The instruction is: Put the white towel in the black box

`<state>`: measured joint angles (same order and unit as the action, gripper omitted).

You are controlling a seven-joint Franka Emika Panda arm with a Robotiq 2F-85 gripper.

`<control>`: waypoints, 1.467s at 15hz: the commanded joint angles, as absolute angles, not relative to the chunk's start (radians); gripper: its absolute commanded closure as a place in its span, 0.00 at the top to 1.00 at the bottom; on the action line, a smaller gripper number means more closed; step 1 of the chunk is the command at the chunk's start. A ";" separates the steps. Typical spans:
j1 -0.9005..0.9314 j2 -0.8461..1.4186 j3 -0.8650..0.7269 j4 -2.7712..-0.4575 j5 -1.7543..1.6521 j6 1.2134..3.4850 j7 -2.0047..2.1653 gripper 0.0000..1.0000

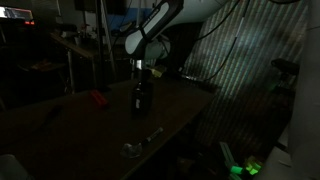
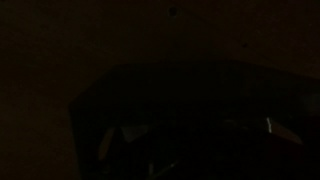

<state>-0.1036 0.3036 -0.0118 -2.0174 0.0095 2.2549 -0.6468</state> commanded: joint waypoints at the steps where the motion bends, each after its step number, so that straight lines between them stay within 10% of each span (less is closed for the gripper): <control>1: -0.139 0.330 0.030 -2.022 0.108 2.227 -0.732 0.00; 22: 0.000 -0.182 0.015 -2.241 0.168 2.192 -0.495 0.10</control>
<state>-0.0346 -0.0842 0.0186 -2.1719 0.1184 2.1836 -0.5338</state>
